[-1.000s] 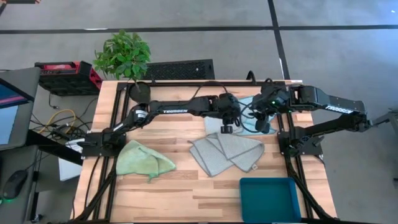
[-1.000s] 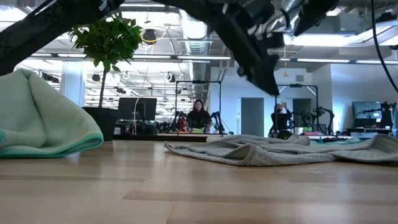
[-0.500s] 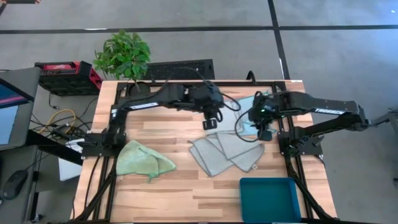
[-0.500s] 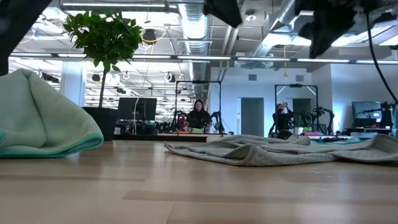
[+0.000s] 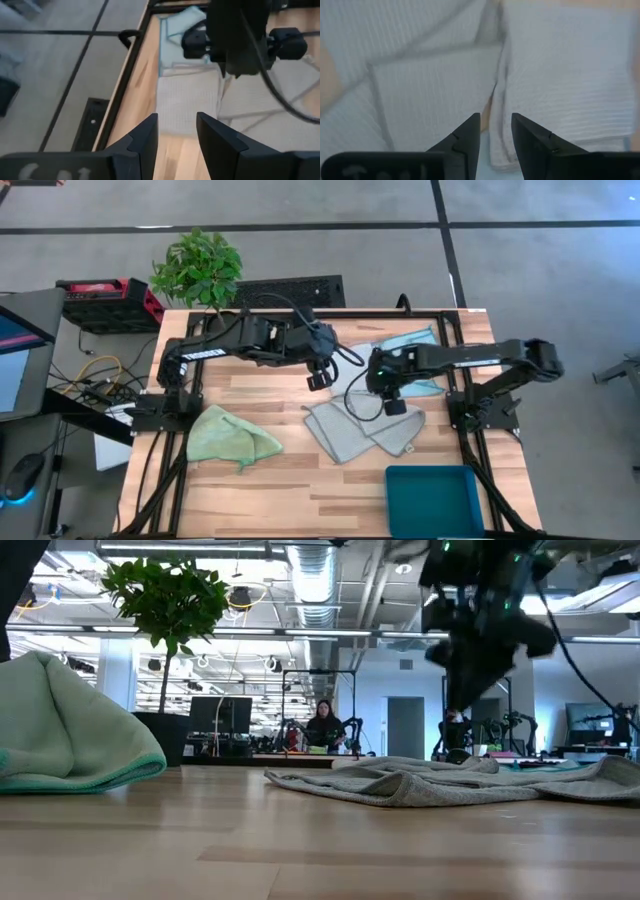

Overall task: Fold microfiber towels
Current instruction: Put the gray microfiber cloth into the bin

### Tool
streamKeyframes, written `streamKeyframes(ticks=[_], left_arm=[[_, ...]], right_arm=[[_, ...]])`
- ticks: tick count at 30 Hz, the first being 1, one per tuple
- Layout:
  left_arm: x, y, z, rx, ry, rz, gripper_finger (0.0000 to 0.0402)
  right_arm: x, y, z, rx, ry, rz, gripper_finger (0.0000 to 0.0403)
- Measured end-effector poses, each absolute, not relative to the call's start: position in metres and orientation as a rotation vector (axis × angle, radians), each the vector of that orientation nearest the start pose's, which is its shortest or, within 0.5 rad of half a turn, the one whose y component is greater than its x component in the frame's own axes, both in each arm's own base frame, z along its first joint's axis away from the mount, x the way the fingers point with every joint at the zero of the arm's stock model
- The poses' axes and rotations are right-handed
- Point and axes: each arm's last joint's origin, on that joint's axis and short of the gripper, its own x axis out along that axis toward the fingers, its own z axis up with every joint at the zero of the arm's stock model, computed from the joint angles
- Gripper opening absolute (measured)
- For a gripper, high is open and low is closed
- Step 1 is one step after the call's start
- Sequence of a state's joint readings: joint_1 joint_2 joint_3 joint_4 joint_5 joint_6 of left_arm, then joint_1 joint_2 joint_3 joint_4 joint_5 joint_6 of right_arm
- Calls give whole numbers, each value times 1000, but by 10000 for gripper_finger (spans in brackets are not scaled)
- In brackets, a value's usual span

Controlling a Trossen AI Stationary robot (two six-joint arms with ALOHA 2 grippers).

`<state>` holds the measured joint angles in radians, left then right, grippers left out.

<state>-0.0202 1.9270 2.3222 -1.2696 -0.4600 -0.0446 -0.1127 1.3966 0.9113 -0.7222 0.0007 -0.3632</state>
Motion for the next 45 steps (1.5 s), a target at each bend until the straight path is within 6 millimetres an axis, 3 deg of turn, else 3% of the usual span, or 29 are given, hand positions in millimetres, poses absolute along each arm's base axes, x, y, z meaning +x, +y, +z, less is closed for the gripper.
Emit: streamKeyframes(ticks=[7,19,25,33,39,45], left_arm=[[371,4,424,173,907,450,128],[371,4,424,170,909,453,128],[371,4,424,170,909,453,128],[370,4,423,161,913,465,128],[370,4,423,163,920,466,128],[370,4,423,164,920,466,128]], right_arm=[[265,-36,179,-226,1347,53,134],[271,-33,189,-185,1353,-29,138],[271,-33,188,-226,1357,3,185],[279,-35,159,-300,1472,96,239],[284,-37,136,-355,1567,59,238],[283,-37,136,-384,1575,29,228]])
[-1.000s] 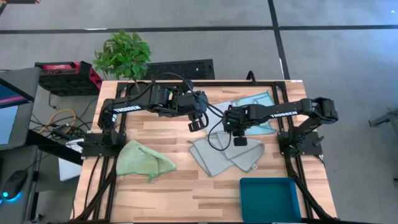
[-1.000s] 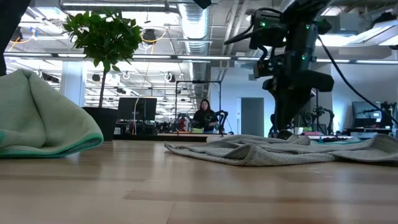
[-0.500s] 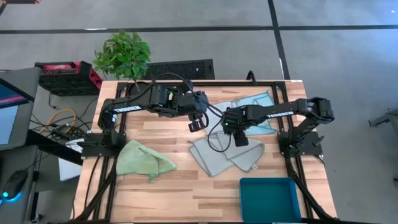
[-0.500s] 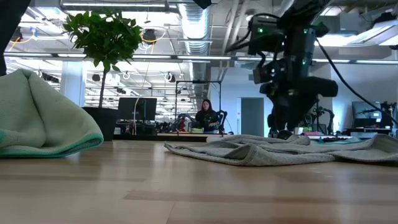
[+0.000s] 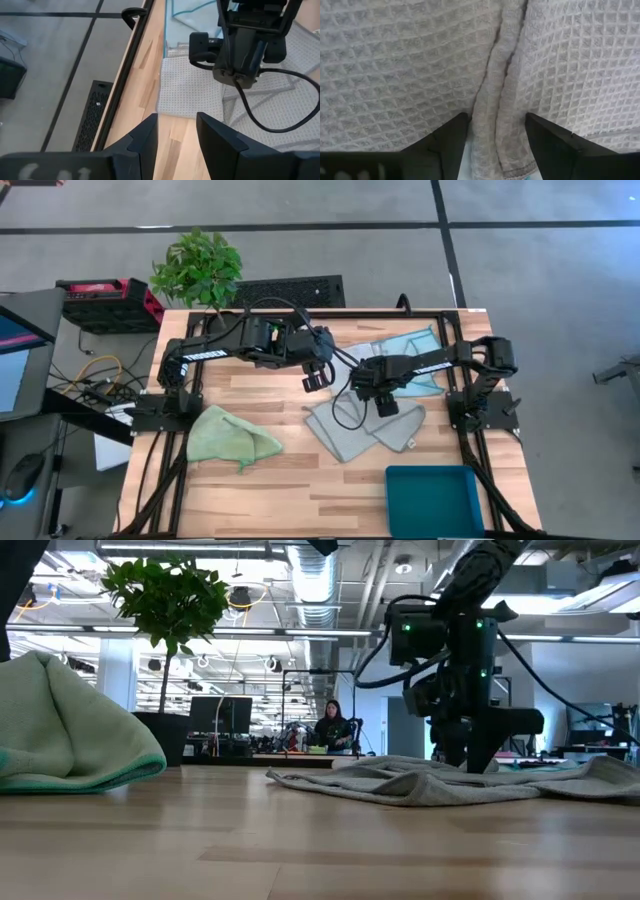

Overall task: Fold microfiber towels
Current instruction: Put the gray microfiber cloth into the bin

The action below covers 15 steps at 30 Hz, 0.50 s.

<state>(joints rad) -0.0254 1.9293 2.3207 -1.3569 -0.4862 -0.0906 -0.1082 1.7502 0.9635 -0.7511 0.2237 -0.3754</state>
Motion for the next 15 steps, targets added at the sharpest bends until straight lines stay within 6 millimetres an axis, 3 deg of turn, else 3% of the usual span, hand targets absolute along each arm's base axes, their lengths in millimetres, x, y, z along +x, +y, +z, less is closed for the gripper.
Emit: streamKeyframes(ticks=[7,15], left_arm=[[370,4,423,165,921,465,128],[368,4,421,163,943,467,128]], right_arm=[[279,-43,160,-371,1479,-17,226],[282,-49,153,-297,1469,30,225]])
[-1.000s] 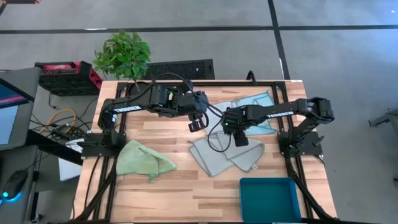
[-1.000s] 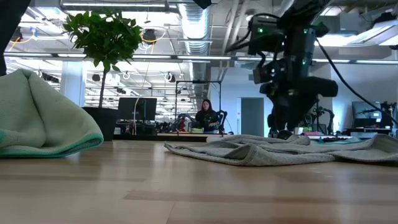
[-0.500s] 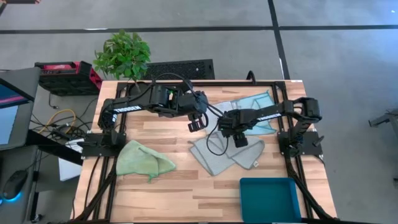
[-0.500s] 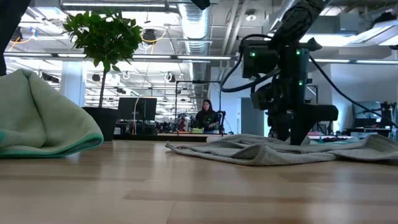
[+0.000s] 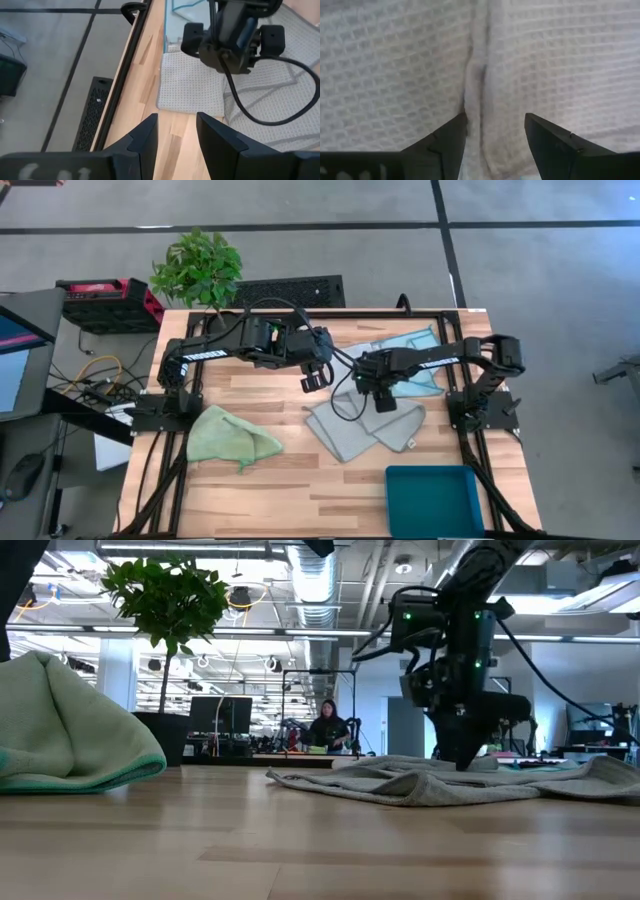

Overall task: Fold microfiber towels
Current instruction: Put the gray microfiber cloth into the bin

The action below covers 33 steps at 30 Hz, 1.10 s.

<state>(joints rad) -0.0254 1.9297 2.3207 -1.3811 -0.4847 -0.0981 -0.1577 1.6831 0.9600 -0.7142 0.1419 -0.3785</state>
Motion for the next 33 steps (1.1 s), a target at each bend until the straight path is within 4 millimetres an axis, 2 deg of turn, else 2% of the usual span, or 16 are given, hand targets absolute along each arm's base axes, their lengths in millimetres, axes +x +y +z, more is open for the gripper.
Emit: streamKeyframes(ticks=[8,33], left_arm=[[368,4,421,147,941,473,128],[367,4,420,145,955,474,128]], right_arm=[[286,-47,139,-283,1504,81,225],[287,-54,145,-331,1530,15,225]])
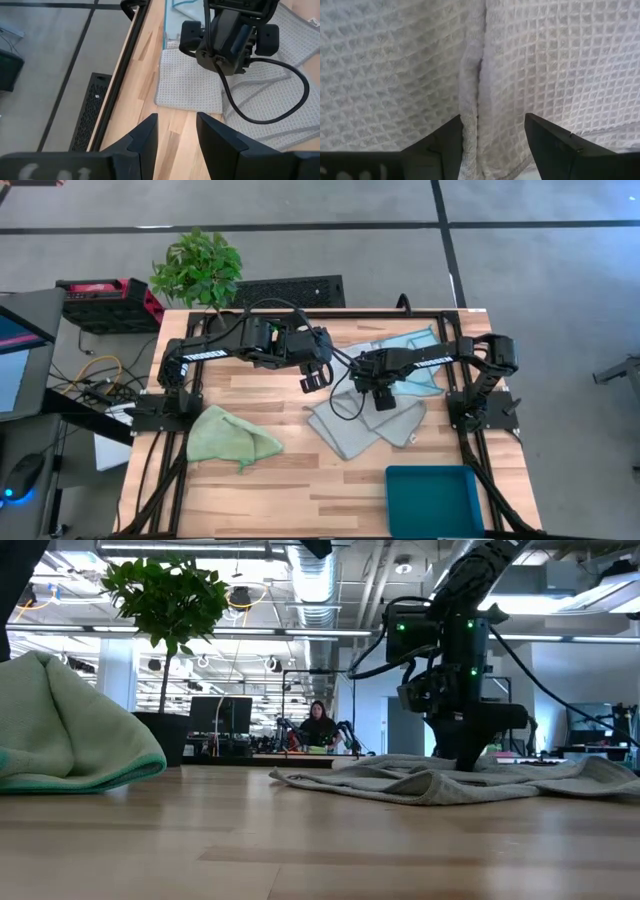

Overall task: Fold microfiber towels
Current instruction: Put the gray microfiber cloth into the bin

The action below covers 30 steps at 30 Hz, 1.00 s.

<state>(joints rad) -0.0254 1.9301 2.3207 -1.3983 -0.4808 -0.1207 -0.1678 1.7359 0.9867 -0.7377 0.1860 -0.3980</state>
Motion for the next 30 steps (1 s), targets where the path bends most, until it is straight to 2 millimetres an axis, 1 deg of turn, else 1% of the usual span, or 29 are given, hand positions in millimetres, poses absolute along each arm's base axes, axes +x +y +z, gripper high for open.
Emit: streamKeyframes(ticks=[11,15,18,23,26,30], left_arm=[[366,4,420,146,959,474,128],[366,4,420,146,958,474,128],[366,4,420,146,958,474,128],[366,4,420,146,958,474,128],[366,4,420,147,958,474,128],[366,4,420,146,958,474,128]], right_arm=[[286,-67,145,-290,1516,-23,225],[287,-69,145,-244,1484,17,225],[290,-73,146,-245,1452,-4,223],[290,-80,145,-247,1433,22,205],[289,-81,140,-225,1444,92,192],[291,-82,134,-217,1463,103,179]])
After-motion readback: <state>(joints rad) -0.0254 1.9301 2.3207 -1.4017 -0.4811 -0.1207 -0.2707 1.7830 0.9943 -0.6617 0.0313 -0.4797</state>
